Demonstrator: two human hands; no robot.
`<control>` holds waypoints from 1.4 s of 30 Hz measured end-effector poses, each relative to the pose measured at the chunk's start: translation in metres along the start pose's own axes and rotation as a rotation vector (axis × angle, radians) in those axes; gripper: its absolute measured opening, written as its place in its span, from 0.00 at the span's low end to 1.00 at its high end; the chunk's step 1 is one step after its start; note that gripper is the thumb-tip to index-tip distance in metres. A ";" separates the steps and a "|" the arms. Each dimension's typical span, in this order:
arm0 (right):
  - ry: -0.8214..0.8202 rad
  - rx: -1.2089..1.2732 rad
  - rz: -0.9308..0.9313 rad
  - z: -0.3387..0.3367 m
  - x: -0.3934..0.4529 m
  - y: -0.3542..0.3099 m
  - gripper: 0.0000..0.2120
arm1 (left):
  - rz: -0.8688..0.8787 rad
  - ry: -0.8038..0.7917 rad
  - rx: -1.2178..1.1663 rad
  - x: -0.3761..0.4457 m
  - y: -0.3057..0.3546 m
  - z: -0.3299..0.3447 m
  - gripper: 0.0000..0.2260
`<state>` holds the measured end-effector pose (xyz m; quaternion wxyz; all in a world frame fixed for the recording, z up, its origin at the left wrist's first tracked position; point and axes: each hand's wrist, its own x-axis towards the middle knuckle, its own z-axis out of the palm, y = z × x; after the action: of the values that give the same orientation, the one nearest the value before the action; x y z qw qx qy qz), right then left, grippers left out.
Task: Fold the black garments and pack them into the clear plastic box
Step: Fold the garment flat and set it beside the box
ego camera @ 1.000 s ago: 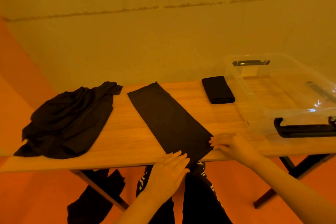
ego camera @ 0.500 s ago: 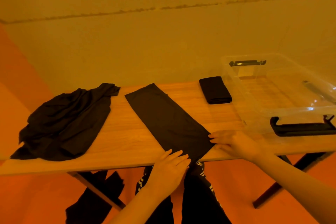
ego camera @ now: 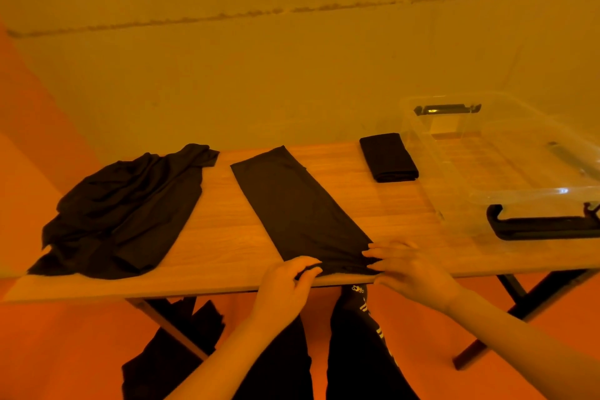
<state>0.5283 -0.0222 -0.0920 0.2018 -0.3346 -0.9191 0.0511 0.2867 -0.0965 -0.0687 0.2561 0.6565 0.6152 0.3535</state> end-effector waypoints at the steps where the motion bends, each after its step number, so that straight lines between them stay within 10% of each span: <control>1: 0.001 0.092 0.064 -0.003 0.001 -0.004 0.21 | -0.005 -0.009 -0.010 0.001 0.002 -0.002 0.07; 4: 0.027 0.447 0.318 -0.018 0.013 -0.016 0.09 | -0.018 0.035 -0.089 0.004 0.007 -0.012 0.11; 10: 0.125 0.874 0.468 -0.041 0.052 -0.034 0.15 | -0.180 0.254 -0.392 0.022 0.021 -0.029 0.06; 15: -0.130 0.804 0.493 -0.036 0.060 -0.056 0.15 | -0.136 0.206 -0.354 0.036 0.027 -0.040 0.08; 23: 0.116 0.718 0.526 -0.025 0.075 -0.089 0.30 | 0.044 0.134 -0.081 0.047 0.046 -0.042 0.06; 30: 0.050 0.561 0.515 -0.036 0.087 -0.068 0.09 | 0.042 0.210 -0.069 0.057 0.049 -0.051 0.13; 42: -0.037 0.550 0.370 -0.065 0.084 -0.050 0.13 | -0.156 0.365 -0.418 0.047 0.040 -0.060 0.16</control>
<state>0.4670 -0.0100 0.0065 0.2551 -0.4278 -0.7981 0.3391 0.2647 -0.0607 0.0057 0.2972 0.4658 0.6135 0.5642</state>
